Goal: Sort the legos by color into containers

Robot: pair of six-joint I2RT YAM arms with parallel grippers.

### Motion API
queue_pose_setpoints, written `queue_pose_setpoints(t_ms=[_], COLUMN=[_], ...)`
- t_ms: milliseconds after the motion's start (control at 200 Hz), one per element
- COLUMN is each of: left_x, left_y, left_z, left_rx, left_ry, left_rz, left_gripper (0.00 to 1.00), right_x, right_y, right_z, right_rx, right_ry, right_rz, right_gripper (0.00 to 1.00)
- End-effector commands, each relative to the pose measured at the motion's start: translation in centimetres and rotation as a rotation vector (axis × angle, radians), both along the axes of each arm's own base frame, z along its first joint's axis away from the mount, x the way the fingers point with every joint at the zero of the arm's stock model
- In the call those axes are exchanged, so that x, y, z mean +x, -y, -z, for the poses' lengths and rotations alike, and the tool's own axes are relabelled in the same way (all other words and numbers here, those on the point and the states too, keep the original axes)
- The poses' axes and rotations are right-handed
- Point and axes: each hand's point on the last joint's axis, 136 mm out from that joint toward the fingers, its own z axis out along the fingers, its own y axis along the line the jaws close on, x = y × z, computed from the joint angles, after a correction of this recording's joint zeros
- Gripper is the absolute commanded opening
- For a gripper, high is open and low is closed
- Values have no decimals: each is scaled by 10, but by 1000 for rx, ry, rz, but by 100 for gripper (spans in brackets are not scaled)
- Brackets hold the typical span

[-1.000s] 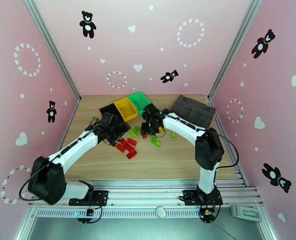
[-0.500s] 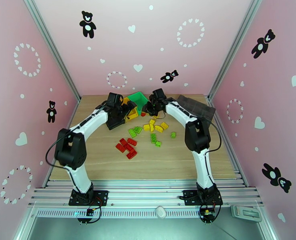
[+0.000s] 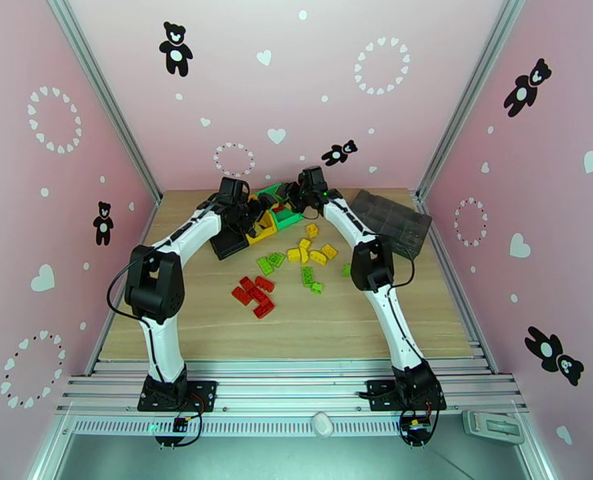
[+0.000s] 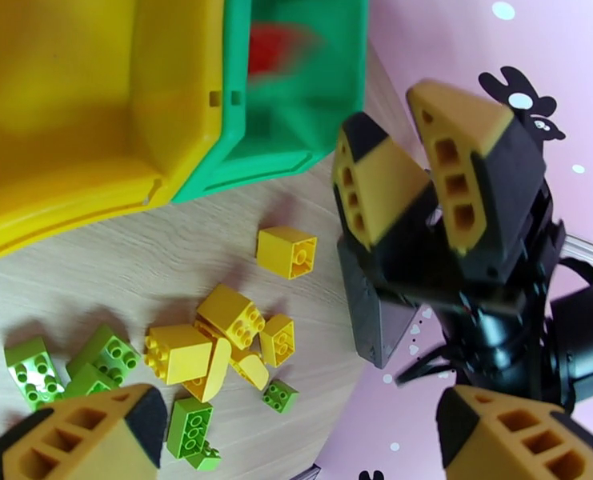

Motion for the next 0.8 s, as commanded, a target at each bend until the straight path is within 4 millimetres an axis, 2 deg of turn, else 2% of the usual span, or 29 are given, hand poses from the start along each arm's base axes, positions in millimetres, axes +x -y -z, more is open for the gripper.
queue_pose_setpoints(t_ms=[0,200,455,601,796], left_x=[2,-12,-45,-65,-89], left_y=[-8,-18,-16,-12,-14], left_z=[-8,-1,13,24,40], left_rx=[29,160,330,396,456], left_ry=[15,-10,-31,-48,-83], left_rz=[16,61,144,178,188], left_gripper=[95,91,88,86,85], right_x=[11,-4,-48,-77,-119], right_y=[5,6,17,31,61], right_z=[-3,-24,-56,-58,-45], right_rx=[24,-29,-204,-314,-463], right_ry=[11,56,111,94,33], right_rz=[31,-44,-171,-226,-271], right_gripper=[61,61,60,58,60])
